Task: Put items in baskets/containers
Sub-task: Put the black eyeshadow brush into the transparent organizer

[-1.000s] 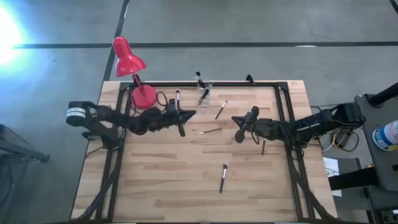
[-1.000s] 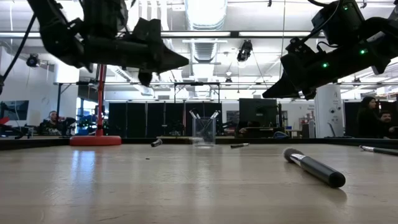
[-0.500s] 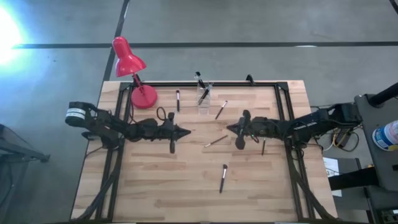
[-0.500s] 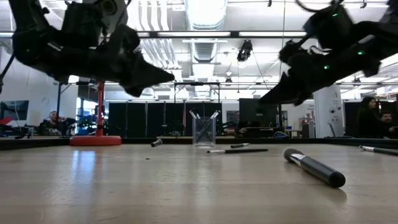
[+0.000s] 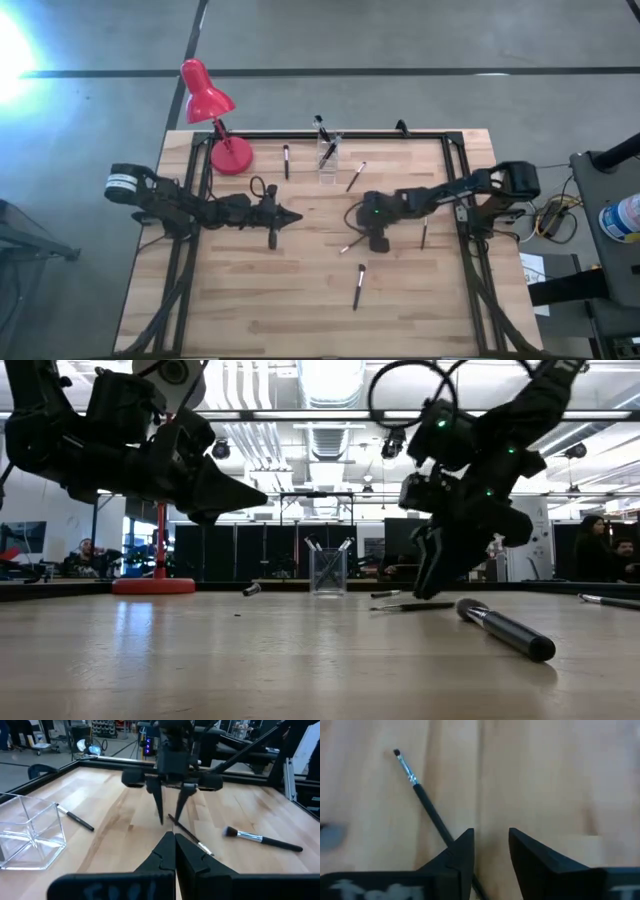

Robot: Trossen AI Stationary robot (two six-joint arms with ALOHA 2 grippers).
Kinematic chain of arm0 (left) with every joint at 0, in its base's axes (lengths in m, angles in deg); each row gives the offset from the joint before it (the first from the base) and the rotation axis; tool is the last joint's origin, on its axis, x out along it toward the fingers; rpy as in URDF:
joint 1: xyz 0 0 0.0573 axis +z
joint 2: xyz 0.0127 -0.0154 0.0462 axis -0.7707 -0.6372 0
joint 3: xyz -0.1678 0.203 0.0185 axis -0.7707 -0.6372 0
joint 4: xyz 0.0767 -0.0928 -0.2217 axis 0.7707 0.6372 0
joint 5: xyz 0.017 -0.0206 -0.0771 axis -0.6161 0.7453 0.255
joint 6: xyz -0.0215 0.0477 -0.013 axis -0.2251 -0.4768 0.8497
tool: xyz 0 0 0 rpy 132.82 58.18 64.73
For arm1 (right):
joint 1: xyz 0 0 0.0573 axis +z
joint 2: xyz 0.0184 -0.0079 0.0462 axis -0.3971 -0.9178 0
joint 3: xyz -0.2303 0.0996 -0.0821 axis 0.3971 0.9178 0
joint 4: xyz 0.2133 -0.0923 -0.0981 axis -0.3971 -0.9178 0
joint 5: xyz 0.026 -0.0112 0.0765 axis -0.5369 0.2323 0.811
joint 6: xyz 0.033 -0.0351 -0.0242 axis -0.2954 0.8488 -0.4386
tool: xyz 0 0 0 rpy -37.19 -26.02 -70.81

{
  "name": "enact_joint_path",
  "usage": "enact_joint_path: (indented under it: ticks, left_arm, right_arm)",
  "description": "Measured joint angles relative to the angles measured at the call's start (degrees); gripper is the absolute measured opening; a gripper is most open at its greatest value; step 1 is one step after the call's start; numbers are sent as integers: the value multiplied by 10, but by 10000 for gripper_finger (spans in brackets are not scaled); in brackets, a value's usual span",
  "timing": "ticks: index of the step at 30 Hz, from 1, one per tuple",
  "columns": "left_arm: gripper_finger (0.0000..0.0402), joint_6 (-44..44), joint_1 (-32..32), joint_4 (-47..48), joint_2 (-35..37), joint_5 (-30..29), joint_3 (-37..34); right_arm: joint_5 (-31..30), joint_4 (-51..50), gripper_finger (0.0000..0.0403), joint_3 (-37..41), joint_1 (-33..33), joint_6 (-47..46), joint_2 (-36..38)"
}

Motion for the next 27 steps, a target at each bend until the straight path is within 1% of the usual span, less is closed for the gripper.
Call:
enact_joint_path:
  ticks: [4,8,10,14,19,22,27]
  left_arm:
    - [0,2,0,1,-1,0,0]
    - [0,3,0,6,-1,0,0]
    - [0,3,0,6,-1,0,0]
    - [0,3,0,10,-2,0,0]
    - [0,4,0,16,-2,0,0]
    - [0,5,0,16,-2,0,0]
    - [0,5,0,18,-2,0,0]
  right_arm:
    - [42,-25,118,-19,1,10,-21]
    - [39,-31,108,-21,5,8,-24]
    - [39,-37,104,-20,5,2,-15]
    - [42,-76,106,-20,12,-6,27]
    - [-7,-163,123,-19,49,-41,67]
    - [-35,-174,133,-16,82,-54,76]
    - [-50,-172,139,-15,129,-64,65]
